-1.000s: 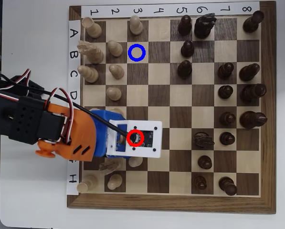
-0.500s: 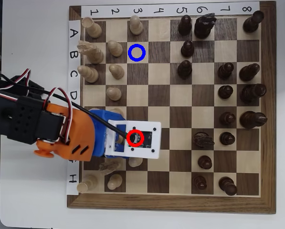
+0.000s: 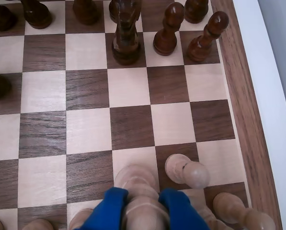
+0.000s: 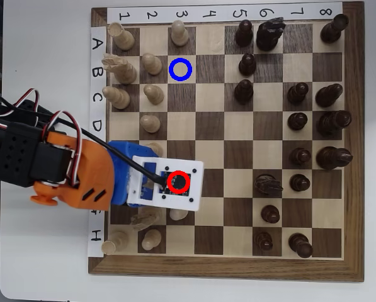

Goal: Move the piece to destination

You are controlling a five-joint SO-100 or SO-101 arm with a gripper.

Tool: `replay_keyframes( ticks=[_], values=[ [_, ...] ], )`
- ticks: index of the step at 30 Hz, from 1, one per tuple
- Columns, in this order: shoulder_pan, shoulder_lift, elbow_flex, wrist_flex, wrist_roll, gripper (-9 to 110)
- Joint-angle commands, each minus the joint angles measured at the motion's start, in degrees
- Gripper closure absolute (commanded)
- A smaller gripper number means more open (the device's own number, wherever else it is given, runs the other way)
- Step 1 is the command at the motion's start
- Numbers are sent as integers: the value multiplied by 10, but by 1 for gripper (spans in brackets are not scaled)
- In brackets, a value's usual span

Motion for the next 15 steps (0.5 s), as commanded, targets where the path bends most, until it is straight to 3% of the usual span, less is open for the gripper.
replay_keyframes(
  ticks=[1,15],
  values=[
    [-18,102,-114,9,18,101],
    [-54,113,-208,41,62,101]
  ],
)
